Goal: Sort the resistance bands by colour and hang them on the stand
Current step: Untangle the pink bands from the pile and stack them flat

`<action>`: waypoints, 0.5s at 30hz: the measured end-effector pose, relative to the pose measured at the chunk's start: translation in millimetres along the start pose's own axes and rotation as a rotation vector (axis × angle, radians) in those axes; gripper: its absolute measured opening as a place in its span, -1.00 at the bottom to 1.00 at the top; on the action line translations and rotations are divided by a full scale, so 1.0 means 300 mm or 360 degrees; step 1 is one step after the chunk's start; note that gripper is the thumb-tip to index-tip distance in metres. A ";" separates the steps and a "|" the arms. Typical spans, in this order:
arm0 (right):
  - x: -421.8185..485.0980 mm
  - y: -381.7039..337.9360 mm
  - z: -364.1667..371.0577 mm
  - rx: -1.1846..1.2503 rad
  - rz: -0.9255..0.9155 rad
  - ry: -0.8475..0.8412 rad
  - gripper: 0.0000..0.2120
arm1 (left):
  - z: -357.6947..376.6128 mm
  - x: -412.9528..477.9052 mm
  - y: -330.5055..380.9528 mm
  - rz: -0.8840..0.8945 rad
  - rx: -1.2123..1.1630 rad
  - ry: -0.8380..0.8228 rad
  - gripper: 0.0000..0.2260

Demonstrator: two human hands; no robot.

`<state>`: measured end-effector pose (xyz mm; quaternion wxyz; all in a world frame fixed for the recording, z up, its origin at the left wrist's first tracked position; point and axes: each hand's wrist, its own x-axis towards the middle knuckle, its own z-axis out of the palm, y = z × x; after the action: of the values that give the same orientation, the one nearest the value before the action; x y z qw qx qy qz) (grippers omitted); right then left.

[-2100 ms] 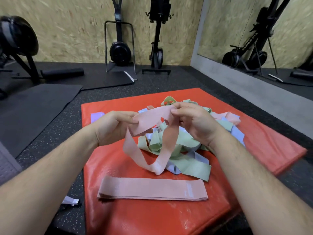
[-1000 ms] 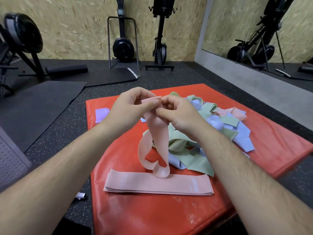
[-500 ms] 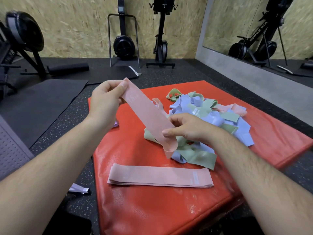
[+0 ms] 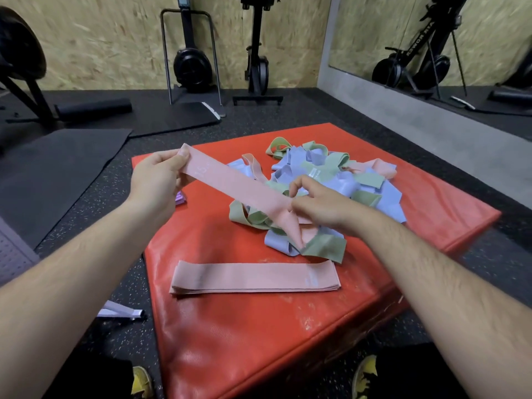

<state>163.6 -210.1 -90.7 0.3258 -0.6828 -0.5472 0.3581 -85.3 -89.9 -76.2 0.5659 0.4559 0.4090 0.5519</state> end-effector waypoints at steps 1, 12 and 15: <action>-0.003 -0.004 0.002 0.0062 -0.0005 -0.0003 -0.93 | 0.001 -0.001 -0.001 -0.0007 -0.0011 0.0014 -0.94; -0.006 0.010 0.009 -0.0260 -0.0067 0.0247 -0.89 | 0.015 0.003 -0.023 -0.0045 0.0024 0.0019 -0.91; 0.017 0.023 -0.004 -0.0393 -0.0068 0.0619 -0.90 | 0.017 0.005 -0.023 -0.0048 0.0004 0.0023 -0.91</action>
<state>168.8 -206.3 -96.4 0.3467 -0.7618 -0.5281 0.1433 -78.5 -88.4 -81.6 0.5706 0.4464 0.4205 0.5462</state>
